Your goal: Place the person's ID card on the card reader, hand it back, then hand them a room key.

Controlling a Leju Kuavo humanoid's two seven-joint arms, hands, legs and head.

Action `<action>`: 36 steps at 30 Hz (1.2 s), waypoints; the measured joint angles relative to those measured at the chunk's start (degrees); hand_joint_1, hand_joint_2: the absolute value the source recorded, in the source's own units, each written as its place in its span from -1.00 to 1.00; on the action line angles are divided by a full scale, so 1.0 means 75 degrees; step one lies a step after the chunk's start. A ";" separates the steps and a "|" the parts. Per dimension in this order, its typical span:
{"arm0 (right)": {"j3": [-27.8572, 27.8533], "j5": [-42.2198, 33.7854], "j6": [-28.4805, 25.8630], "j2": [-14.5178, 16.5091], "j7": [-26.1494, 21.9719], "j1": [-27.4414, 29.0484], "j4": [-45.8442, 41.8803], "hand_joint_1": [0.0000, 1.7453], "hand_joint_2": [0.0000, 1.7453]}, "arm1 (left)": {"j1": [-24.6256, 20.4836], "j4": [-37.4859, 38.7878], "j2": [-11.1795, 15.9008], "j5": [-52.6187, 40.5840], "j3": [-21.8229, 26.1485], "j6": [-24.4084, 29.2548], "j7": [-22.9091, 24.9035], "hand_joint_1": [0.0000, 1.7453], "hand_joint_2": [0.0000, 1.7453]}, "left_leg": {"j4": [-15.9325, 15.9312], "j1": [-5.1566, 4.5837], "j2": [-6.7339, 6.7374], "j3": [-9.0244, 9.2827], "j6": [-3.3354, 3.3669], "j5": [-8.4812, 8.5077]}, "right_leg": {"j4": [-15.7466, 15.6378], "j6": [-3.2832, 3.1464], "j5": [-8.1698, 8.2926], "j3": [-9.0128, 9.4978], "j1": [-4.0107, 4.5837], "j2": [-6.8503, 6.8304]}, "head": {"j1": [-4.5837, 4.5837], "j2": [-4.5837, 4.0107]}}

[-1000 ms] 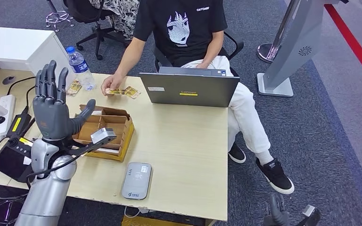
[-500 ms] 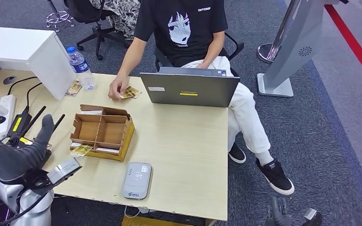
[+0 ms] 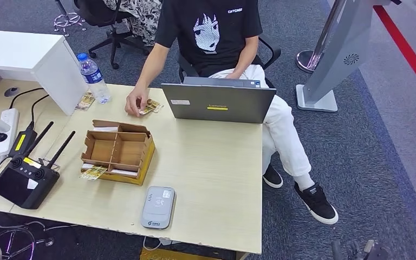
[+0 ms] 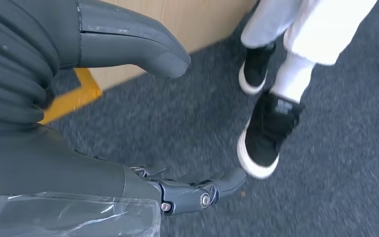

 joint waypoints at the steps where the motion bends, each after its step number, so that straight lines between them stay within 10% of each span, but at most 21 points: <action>1: 0.0023 0.0093 -0.0095 -0.0051 -0.0005 0.0018 0.0008 -1.00 1.00 | -0.0048 0.0021 -0.0069 0.0160 0.0312 -0.0338 -0.0004 -1.00 1.00 | 0.0000 0.0000 0.0000 0.0000 0.0000 0.0000 | 0.0000 0.0000 0.0000 0.0000 0.0000 0.0000 | 0.0001 0.0000; 10: 0.0355 0.1005 -0.0872 -0.0492 0.0300 0.0049 0.0093 -1.00 1.00 | -0.1340 0.2043 -0.0491 0.0358 0.3712 -0.3847 0.0001 -1.00 1.00 | 0.0000 -0.0003 0.0000 0.0007 -0.0001 0.0002 | 0.0001 -0.0001 0.0002 0.0002 -0.0002 0.0002 | 0.0000 0.0000; 30: 0.0875 0.1706 -0.1085 -0.0773 0.1308 0.0104 0.0479 -1.00 1.00 | -0.1978 1.0678 0.2144 0.0337 0.5547 -0.4118 0.0243 -1.00 1.00 | -0.0004 -0.0005 -0.0004 0.0005 0.0000 -0.0006 | -0.0001 0.0005 -0.0016 0.0003 0.0000 0.0000 | 0.0001 0.0000; 36: 0.0740 0.1632 -0.0904 -0.0628 0.1522 0.0394 0.0619 -1.00 1.00 | -0.1778 1.2709 0.2331 -0.0139 0.5663 -0.3306 0.0515 -1.00 1.00 | -0.0004 -0.0006 -0.0011 -0.0002 0.0004 -0.0015 | -0.0003 0.0012 -0.0025 0.0003 0.0000 -0.0009 | 0.0003 0.0000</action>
